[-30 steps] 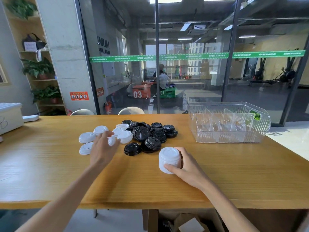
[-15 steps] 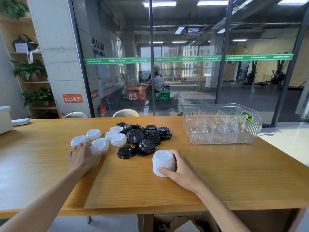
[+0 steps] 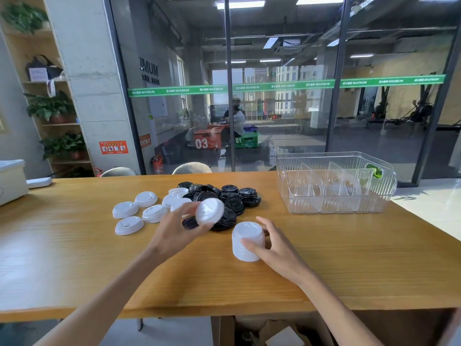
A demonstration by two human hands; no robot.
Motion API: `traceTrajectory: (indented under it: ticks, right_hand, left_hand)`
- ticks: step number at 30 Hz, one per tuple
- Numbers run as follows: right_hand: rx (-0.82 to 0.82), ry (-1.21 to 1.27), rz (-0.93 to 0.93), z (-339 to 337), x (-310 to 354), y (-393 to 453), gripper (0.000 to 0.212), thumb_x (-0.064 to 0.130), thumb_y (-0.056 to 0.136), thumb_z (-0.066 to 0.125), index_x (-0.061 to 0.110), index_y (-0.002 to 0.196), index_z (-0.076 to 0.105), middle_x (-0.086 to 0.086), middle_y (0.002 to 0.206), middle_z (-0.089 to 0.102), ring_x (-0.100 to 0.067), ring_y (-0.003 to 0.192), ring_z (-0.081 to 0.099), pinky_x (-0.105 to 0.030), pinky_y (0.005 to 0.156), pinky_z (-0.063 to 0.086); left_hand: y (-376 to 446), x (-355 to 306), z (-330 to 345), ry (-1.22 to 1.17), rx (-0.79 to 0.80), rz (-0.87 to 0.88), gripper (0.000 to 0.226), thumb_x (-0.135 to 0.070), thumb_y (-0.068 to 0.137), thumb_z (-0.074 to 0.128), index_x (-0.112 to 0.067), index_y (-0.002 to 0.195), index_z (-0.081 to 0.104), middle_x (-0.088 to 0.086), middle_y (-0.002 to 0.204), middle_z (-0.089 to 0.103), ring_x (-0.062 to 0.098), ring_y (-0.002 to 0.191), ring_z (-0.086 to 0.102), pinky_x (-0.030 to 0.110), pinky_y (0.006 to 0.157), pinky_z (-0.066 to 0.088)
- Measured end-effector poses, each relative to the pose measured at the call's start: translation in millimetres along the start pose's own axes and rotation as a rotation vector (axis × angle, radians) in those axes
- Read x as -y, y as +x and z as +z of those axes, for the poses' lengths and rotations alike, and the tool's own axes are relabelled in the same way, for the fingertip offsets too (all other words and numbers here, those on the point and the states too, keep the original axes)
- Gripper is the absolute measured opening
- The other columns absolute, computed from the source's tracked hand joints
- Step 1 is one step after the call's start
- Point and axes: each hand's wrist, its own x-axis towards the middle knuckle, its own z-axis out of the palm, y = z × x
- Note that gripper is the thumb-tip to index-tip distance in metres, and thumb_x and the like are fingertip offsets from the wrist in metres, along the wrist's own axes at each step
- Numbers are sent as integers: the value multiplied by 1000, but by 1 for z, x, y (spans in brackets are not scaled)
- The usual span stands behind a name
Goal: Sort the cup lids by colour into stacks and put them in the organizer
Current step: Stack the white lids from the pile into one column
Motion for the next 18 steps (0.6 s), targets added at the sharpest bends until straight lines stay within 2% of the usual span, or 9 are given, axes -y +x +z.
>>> traceTrajectory:
  ticks: [3, 5, 9, 11, 14, 16, 18]
  right_hand:
    - [-13, 135, 10, -3, 3, 0, 86, 91, 86, 51, 49, 159, 33, 19, 143, 53, -1, 137, 48, -35, 112, 39]
    - [-23, 191, 1, -4, 6, 0, 74, 85, 94, 46, 53, 159, 33, 18, 143, 57, 0, 138, 49, -37, 114, 38]
    - [-20, 227, -44, -6, 10, -3, 57, 70, 101, 48, 67, 155, 29, 28, 142, 55, 23, 125, 47, -22, 101, 37]
    - [-20, 234, -67, -7, 11, -4, 55, 66, 103, 51, 72, 152, 29, 33, 147, 48, 28, 122, 45, -21, 98, 38]
    - [-27, 225, -104, -8, 9, -4, 53, 52, 107, 56, 70, 152, 35, 39, 153, 41, 19, 130, 46, -23, 106, 39]
    - [-45, 208, -118, -8, 5, -3, 49, 46, 108, 60, 61, 152, 45, 32, 151, 50, 10, 134, 49, -28, 114, 41]
    - [-65, 194, -124, -7, 3, -1, 45, 45, 106, 63, 54, 149, 51, 28, 148, 56, 7, 134, 51, -29, 112, 45]
  left_hand:
    - [-2, -27, 18, -53, 134, 98, 64, -67, 83, 84, -44, 138, 60, -29, 132, 68, -4, 131, 60, 33, 110, 50]
    - [-1, -41, 27, -62, 201, 128, 62, -62, 85, 85, -44, 139, 60, -27, 135, 68, -2, 134, 59, 39, 114, 49]
    - [-2, -54, 39, -68, 274, 156, 62, -57, 88, 85, -43, 143, 58, -26, 139, 66, -3, 137, 56, 41, 119, 45]
    - [-3, -58, 43, -80, 299, 157, 62, -56, 90, 84, -42, 144, 58, -27, 140, 65, -4, 138, 55, 40, 120, 43]
    - [-4, -61, 47, -116, 319, 148, 62, -49, 92, 84, -39, 148, 58, -27, 142, 65, -7, 139, 54, 35, 121, 41]
    - [-4, -61, 50, -153, 336, 131, 63, -44, 95, 83, -39, 151, 55, -27, 145, 64, -8, 139, 53, 31, 119, 42]
    - [-6, -61, 52, -189, 358, 104, 66, -43, 96, 81, -43, 155, 51, -28, 148, 60, -7, 139, 54, 29, 116, 44]
